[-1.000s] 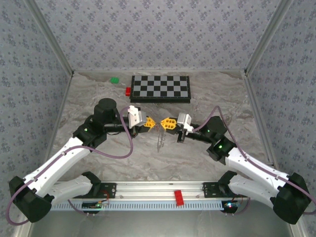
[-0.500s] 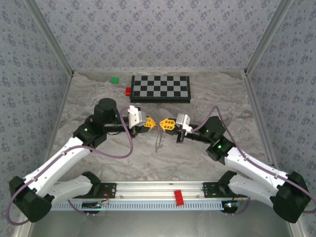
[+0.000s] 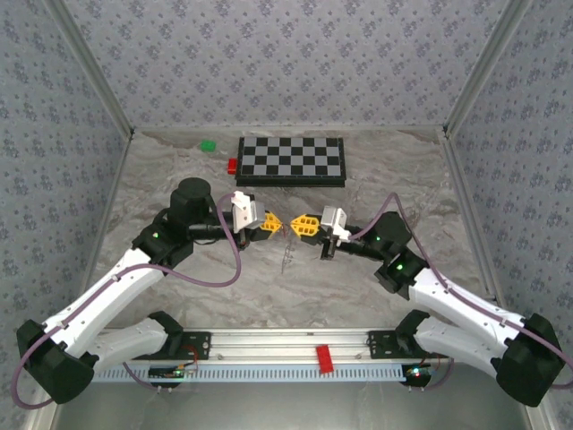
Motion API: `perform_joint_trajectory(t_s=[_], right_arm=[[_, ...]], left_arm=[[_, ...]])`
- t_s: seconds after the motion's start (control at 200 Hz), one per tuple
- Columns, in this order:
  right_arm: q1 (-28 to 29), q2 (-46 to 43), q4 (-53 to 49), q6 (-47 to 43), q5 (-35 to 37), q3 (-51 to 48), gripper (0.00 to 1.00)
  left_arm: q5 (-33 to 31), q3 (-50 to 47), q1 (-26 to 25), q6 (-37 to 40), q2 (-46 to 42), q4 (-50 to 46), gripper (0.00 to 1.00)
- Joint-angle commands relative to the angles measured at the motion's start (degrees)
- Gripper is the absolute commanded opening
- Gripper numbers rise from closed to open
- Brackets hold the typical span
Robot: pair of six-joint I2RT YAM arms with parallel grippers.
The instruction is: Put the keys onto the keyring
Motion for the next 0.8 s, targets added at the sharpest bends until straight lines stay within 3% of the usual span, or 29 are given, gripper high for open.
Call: perform_joint_trajectory(t_s=[0.0, 0.795], right_arm=[[0.12, -1.26, 2.24, -0.55, 0.95, 0.42, 0.00], [0.17, -0.21, 2.24, -0.54, 0.65, 0.60, 0.00]], left_arm=[[1.60, 1.20, 0.16, 0.19, 0.36, 0.38, 0.00], [2.05, 1.15, 0.18, 0.02, 0.12, 0.49, 0.00]])
